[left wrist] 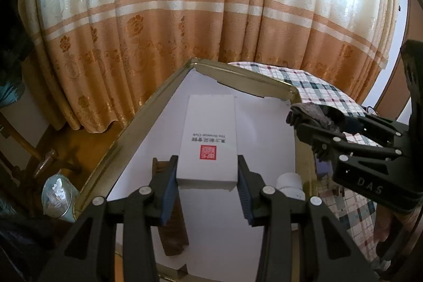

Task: Organize rigid objects
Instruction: 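Lower the white box and grey object into the tray and open both tools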

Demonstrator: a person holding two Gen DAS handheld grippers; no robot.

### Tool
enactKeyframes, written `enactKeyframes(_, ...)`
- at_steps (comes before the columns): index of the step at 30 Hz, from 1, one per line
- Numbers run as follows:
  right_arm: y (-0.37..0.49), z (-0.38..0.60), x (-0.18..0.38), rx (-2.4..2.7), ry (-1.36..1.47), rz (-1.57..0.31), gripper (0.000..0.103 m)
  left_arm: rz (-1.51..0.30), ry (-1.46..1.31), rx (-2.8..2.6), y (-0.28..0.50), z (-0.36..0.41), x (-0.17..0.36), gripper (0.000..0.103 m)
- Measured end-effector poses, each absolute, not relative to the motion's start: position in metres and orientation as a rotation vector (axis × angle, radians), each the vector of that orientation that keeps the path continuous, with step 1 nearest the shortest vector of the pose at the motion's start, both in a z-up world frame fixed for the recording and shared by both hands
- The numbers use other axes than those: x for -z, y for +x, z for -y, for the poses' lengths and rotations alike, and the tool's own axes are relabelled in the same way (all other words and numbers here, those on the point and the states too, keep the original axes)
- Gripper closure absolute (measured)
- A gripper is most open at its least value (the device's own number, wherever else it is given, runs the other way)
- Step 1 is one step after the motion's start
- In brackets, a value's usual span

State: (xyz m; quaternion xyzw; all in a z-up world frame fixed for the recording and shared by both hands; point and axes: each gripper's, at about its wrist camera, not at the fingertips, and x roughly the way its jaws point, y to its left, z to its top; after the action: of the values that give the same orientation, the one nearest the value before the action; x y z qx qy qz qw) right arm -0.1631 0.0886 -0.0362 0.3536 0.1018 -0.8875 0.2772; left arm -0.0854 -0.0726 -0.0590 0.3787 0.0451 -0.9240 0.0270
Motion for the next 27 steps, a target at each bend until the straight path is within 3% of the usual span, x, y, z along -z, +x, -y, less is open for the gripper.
enactKeyframes(27,-0.178,-0.061,0.04,2.351,0.954,-0.355,0.055,-0.126,1.2,2.825,-0.102,0.085,0.064,0.063)
